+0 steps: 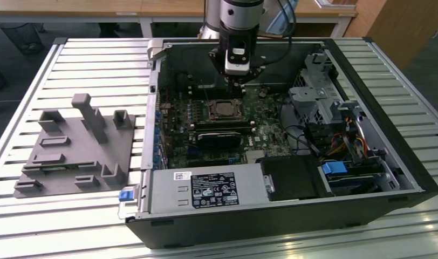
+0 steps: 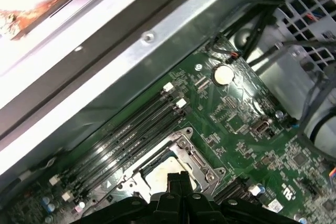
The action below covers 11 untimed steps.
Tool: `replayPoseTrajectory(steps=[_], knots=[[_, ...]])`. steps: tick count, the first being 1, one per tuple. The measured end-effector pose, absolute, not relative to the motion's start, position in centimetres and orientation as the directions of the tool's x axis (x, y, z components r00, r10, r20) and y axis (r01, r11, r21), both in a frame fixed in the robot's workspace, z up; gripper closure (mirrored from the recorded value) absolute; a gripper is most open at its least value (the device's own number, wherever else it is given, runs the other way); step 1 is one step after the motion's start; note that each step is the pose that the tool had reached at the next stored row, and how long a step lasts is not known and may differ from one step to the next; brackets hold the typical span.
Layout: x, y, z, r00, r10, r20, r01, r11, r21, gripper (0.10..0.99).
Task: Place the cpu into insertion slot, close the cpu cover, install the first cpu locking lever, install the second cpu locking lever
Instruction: 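Install the first cpu locking lever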
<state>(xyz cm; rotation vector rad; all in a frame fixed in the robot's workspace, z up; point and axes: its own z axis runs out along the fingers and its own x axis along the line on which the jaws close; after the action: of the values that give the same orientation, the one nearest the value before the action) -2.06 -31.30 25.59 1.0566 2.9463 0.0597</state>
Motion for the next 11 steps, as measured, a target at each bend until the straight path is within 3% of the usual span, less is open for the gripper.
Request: replayPoseTrajectory(steps=[11], knots=[[-2.06, -31.3, 25.53, -0.883, 0.47, 0.003, 0.47, 0.882, 0.04, 0.98]])
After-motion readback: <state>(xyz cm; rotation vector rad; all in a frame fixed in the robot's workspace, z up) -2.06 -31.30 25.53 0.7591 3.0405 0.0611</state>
